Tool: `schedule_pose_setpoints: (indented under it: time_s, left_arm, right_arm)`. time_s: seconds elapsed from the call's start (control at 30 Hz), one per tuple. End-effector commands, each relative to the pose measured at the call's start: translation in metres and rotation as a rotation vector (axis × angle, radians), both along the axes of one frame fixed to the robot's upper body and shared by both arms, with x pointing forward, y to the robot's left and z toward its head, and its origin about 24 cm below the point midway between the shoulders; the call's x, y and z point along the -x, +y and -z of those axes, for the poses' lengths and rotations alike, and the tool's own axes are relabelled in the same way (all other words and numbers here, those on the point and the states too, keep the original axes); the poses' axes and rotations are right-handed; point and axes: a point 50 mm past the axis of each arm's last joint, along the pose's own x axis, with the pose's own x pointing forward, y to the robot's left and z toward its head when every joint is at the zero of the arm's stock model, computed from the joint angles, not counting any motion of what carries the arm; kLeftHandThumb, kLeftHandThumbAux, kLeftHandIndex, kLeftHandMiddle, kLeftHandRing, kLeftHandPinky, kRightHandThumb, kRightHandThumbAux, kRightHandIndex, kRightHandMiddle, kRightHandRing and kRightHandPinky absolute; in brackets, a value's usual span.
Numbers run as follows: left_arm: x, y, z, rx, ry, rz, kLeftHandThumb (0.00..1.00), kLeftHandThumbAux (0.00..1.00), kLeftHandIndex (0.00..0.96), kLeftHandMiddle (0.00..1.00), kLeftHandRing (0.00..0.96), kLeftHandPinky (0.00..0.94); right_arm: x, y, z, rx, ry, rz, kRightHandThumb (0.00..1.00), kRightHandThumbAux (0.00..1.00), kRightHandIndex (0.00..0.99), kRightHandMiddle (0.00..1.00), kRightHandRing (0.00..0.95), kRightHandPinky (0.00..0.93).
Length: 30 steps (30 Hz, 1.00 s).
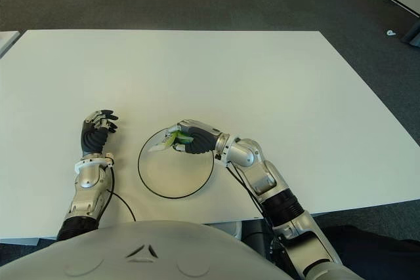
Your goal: Put the toothpaste on the table into the plate.
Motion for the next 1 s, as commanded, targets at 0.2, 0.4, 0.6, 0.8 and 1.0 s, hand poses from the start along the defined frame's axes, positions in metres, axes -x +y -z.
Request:
schedule_pose_setpoints:
  time_s: [0.2,0.4,0.6,0.8,1.0]
  left_arm:
    - [0.0076,-0.0015,0.0104,0.026,0.078,-0.016,0.834,0.678,0.406,0.498,0.606,0.579]
    - [0.0076,-0.0021,0.0101,0.03,0.069,-0.015,0.834,0.678,0.405,0.501,0.606,0.584]
    - [0.0076,-0.0024,0.0102,0.038,0.07,-0.02,0.834,0.678,0.405,0.502,0.608,0.59]
    - [0.0072,-0.003,0.01,0.043,0.068,-0.023,0.834,0.678,0.402,0.503,0.61,0.593]
    - [0.0073,-0.003,0.0096,0.041,0.066,-0.02,0.834,0.678,0.401,0.504,0.612,0.592]
  right_arm:
    - [-0.0008,0.0049,0.0015,0.046,-0.042,-0.013,0.71,0.709,0.428,0.666,0.685,0.667]
    - [-0.0007,0.0055,0.0028,0.088,-0.059,-0.02,0.665,0.57,0.301,0.298,0.293,0.314]
    - [-0.0006,0.0062,0.0026,0.12,-0.112,-0.013,0.646,0.435,0.136,0.122,0.124,0.166]
    - [0.0001,0.0075,0.0009,0.112,-0.154,-0.003,0.643,0.379,0.026,0.014,0.015,0.02]
    - [0.0004,0.0079,0.0004,0.084,-0.187,0.019,0.633,0.314,0.002,0.001,0.001,0.002]
